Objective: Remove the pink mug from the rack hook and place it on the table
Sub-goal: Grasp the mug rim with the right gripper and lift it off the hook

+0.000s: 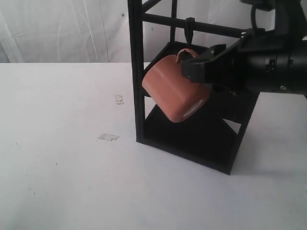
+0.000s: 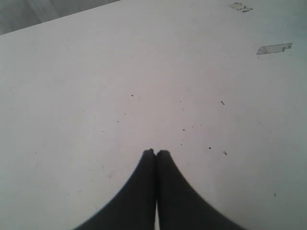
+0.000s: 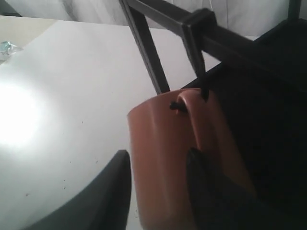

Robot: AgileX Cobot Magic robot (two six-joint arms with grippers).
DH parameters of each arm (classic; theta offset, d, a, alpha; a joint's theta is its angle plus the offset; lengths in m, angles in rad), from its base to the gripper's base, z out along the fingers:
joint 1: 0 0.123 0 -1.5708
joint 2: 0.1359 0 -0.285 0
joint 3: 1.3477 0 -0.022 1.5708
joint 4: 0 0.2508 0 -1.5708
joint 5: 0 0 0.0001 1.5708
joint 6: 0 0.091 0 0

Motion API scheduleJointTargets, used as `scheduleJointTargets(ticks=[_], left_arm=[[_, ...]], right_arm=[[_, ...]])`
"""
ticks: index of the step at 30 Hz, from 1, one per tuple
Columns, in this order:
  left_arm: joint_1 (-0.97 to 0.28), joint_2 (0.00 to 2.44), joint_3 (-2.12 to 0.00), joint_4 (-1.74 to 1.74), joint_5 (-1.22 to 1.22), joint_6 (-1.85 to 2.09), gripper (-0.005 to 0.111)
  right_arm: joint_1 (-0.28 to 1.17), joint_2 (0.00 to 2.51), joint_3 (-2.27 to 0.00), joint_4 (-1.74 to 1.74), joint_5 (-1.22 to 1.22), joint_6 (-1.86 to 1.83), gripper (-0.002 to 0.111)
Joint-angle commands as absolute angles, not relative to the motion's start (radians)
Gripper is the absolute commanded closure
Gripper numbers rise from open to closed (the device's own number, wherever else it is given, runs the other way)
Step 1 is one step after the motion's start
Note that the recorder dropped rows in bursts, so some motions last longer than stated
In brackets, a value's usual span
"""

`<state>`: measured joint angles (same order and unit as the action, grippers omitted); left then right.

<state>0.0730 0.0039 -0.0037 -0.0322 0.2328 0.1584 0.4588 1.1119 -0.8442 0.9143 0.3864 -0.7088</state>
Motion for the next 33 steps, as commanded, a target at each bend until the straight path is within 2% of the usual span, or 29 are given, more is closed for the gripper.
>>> scheduleJointTargets(ticks=[1, 15, 21, 27, 33], left_arm=[[0.067, 0.0, 0.0, -0.039, 0.233, 0.157, 0.107], [0.067, 0.0, 0.0, -0.039, 0.233, 0.157, 0.107], [0.067, 0.0, 0.0, -0.039, 0.233, 0.157, 0.107], [0.067, 0.0, 0.0, -0.039, 0.233, 0.157, 0.107], [0.067, 0.0, 0.0, -0.039, 0.233, 0.157, 0.107]], right_arm=[[0.458, 1.138, -0.847, 0.903, 0.305, -0.722, 0.072], [0.458, 1.202, -0.847, 0.899, 0.313, -0.784, 0.074], [0.458, 1.202, -0.847, 0.897, 0.334, -0.816, 0.087], [0.458, 1.202, -0.847, 0.897, 0.334, -0.816, 0.108], [0.458, 1.202, -0.847, 0.897, 0.334, -0.812, 0.108]])
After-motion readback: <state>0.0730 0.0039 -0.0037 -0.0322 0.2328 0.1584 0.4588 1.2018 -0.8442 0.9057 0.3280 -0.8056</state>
